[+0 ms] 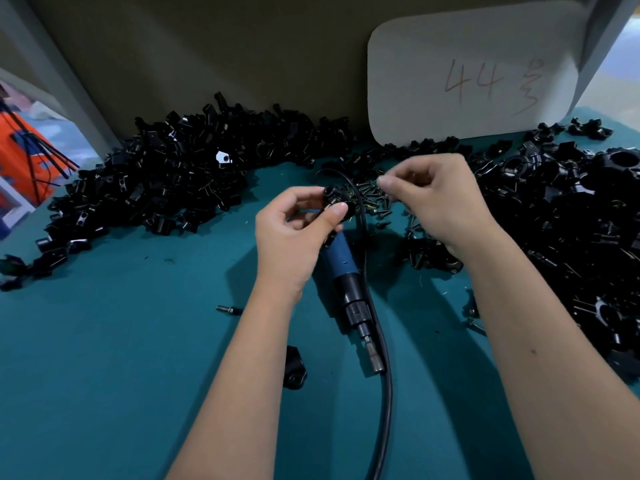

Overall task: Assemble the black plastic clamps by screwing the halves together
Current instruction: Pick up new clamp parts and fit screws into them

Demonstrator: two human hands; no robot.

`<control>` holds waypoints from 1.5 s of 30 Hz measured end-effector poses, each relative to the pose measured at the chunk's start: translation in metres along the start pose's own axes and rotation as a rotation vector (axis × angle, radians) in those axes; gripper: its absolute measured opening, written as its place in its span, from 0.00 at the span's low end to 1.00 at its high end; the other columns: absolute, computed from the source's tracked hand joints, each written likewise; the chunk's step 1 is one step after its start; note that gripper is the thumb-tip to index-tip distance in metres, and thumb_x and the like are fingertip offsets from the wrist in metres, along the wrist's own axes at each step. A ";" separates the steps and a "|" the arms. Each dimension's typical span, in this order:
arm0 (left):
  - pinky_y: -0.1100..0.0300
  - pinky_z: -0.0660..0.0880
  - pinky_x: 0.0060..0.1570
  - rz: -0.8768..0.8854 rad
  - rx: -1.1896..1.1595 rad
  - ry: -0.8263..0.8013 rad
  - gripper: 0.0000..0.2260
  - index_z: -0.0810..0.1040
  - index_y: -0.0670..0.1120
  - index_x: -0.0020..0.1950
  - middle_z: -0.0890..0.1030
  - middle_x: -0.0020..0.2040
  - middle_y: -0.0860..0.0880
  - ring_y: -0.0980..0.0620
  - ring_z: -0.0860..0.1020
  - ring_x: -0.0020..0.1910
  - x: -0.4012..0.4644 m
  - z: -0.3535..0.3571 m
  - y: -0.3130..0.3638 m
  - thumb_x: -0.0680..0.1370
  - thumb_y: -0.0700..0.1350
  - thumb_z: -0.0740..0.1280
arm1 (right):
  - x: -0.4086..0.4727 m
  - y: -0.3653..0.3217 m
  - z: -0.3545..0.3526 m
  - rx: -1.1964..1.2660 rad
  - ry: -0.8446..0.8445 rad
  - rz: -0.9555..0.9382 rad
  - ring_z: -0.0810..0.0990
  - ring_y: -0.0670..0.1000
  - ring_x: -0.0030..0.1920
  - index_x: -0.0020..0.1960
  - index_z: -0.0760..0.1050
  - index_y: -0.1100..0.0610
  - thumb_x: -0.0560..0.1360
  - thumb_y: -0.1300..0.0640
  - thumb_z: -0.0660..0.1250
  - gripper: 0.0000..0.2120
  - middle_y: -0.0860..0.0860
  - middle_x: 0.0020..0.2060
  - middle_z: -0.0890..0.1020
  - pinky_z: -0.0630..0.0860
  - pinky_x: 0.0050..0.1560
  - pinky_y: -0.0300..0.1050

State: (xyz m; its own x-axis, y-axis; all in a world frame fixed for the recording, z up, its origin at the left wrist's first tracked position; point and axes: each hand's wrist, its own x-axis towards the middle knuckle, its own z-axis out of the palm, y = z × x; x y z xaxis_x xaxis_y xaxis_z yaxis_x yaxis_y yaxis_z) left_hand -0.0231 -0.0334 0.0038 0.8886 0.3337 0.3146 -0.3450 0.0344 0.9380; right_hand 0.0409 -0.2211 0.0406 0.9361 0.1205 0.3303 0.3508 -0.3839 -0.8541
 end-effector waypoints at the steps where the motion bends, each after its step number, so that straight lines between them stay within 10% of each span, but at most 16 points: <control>1: 0.50 0.84 0.46 0.013 0.032 -0.013 0.09 0.85 0.50 0.48 0.86 0.43 0.49 0.44 0.85 0.38 0.000 0.001 0.000 0.72 0.40 0.79 | -0.001 -0.005 0.002 0.163 -0.028 0.000 0.73 0.44 0.31 0.42 0.86 0.54 0.78 0.54 0.75 0.06 0.49 0.32 0.81 0.71 0.33 0.36; 6: 0.46 0.84 0.51 0.049 0.104 -0.048 0.11 0.86 0.59 0.47 0.86 0.44 0.54 0.49 0.85 0.42 -0.001 0.002 -0.002 0.71 0.43 0.80 | -0.004 -0.012 0.009 0.448 -0.263 -0.016 0.74 0.48 0.37 0.51 0.87 0.57 0.81 0.64 0.70 0.07 0.52 0.37 0.83 0.73 0.38 0.37; 17: 0.44 0.83 0.55 0.049 0.109 -0.085 0.12 0.86 0.60 0.47 0.87 0.46 0.54 0.52 0.84 0.45 0.000 0.001 0.000 0.71 0.43 0.79 | -0.005 -0.004 0.020 0.426 -0.257 -0.002 0.72 0.46 0.29 0.39 0.82 0.57 0.77 0.59 0.76 0.09 0.52 0.30 0.82 0.68 0.30 0.37; 25: 0.52 0.84 0.47 -0.064 -0.071 0.006 0.08 0.85 0.47 0.49 0.86 0.44 0.48 0.48 0.84 0.43 0.001 -0.003 0.000 0.74 0.36 0.78 | -0.001 0.006 0.016 0.153 -0.171 -0.074 0.78 0.44 0.36 0.53 0.87 0.55 0.81 0.44 0.67 0.16 0.52 0.38 0.86 0.74 0.38 0.34; 30: 0.60 0.82 0.44 -0.272 -0.361 0.076 0.04 0.81 0.44 0.52 0.87 0.50 0.42 0.46 0.86 0.43 0.000 -0.001 0.009 0.78 0.39 0.73 | 0.000 0.028 0.024 -0.613 -0.244 -0.066 0.74 0.56 0.68 0.70 0.79 0.49 0.81 0.70 0.62 0.24 0.53 0.65 0.81 0.75 0.67 0.52; 40: 0.61 0.82 0.48 -0.393 -0.499 0.081 0.08 0.77 0.39 0.58 0.79 0.63 0.30 0.44 0.86 0.48 -0.001 -0.010 0.015 0.81 0.42 0.70 | 0.003 0.033 0.028 -0.751 -0.217 0.036 0.74 0.62 0.69 0.75 0.73 0.56 0.77 0.75 0.64 0.30 0.57 0.71 0.72 0.77 0.65 0.57; 45: 0.61 0.82 0.48 -0.412 -0.513 0.099 0.10 0.77 0.37 0.60 0.78 0.65 0.29 0.45 0.86 0.48 0.000 -0.010 0.015 0.81 0.40 0.70 | 0.003 0.029 0.030 -0.749 -0.140 0.109 0.81 0.61 0.52 0.54 0.84 0.59 0.75 0.74 0.67 0.15 0.56 0.58 0.78 0.83 0.52 0.58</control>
State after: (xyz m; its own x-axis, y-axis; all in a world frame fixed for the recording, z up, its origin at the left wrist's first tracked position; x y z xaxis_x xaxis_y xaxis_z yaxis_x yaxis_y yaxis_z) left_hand -0.0311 -0.0230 0.0162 0.9551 0.2813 -0.0930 -0.1046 0.6138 0.7825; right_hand 0.0547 -0.2047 0.0046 0.9763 0.1416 0.1634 0.1930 -0.9116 -0.3630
